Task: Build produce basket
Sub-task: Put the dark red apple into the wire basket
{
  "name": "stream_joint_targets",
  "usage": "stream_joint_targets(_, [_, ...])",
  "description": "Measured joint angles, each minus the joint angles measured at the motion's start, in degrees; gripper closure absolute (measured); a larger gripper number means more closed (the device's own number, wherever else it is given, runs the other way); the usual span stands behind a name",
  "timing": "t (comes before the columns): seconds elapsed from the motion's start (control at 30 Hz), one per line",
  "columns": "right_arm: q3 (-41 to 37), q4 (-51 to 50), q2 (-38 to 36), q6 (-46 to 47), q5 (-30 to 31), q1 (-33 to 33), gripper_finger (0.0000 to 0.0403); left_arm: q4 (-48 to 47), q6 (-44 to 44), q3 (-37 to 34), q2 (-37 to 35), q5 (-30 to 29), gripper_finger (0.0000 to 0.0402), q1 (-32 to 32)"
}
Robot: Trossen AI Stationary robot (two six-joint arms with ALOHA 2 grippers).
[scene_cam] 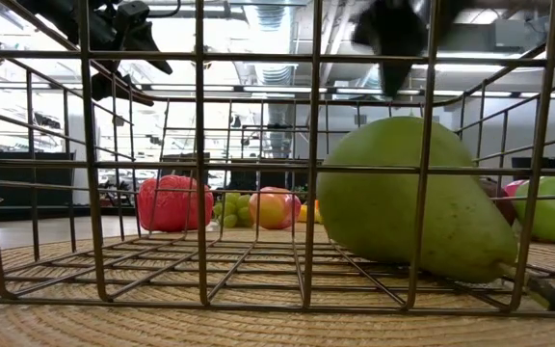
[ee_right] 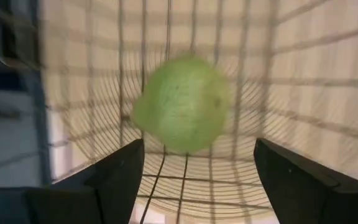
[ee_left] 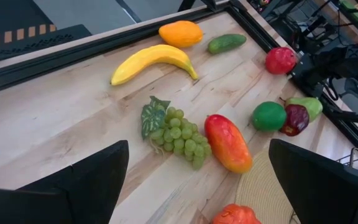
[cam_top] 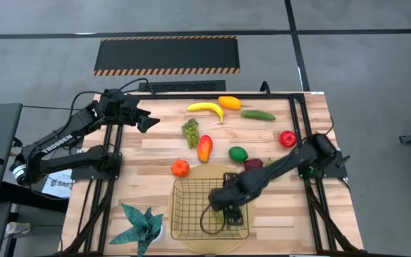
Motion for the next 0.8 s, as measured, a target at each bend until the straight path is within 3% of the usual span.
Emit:
stream_joint_targets(0.17, [3.01, -3.96, -6.65, -0.17, 2.45, -3.68, 0.0081, 0.04, 0.02, 0.0, 0.0, 0.16, 0.0028, 0.02])
stream_joint_targets(0.43, [0.4, -20.14, -19.81, 1.68, 16.54, -8.47, 0.0081, 0.06, 0.04, 0.0, -0.01, 1.03, 0.0028, 0.02])
stream_joint_targets(0.6, [-11.85, -18.03, -26.58, 0.49, 15.96, -11.45, 0.0081, 0.08, 0.11, 0.0, -0.01, 1.03, 0.0028, 0.02])
stream_joint_targets(0.8, [-33.22, -0.63, -33.67, -1.63, 8.81, -14.53, 0.0081, 0.08, 0.11, 0.0, -0.01, 1.02, 0.0028, 0.02])
